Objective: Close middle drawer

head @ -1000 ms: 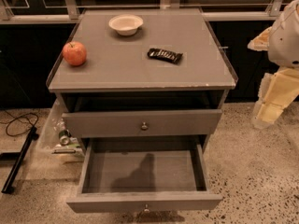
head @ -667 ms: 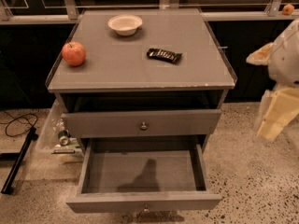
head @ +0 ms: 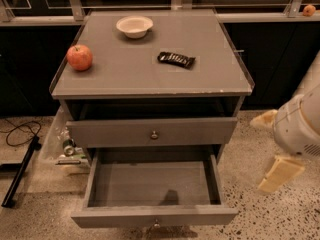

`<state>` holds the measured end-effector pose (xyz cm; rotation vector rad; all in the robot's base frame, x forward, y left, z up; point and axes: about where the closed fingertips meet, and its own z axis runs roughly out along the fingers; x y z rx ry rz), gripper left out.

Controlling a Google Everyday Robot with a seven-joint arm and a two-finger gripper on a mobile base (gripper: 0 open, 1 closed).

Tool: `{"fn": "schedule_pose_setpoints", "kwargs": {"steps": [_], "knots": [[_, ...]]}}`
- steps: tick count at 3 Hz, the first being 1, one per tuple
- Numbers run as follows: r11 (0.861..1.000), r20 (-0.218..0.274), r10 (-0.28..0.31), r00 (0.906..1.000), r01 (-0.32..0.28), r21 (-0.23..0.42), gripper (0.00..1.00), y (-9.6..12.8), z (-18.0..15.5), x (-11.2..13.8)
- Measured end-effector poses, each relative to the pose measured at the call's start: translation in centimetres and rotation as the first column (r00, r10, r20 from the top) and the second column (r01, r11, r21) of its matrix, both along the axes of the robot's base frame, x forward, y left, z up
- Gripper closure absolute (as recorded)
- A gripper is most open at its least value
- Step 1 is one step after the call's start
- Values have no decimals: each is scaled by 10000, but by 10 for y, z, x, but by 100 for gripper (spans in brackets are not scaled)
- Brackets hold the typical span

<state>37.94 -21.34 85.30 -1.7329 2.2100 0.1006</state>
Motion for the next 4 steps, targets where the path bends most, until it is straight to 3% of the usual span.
{"fn": "schedule_pose_setpoints", "kwargs": {"steps": [1, 2, 3, 4], "knots": [[9997, -393, 57, 9992, -48, 226, 42, 4, -57, -5], [9983, -1128, -185, 9934, 246, 532, 66, 1, -124, -10], [9980, -1206, -195, 9925, 266, 576, 88, 1, -131, -10], [9980, -1205, -195, 9925, 266, 576, 100, 1, -131, -10]]}}
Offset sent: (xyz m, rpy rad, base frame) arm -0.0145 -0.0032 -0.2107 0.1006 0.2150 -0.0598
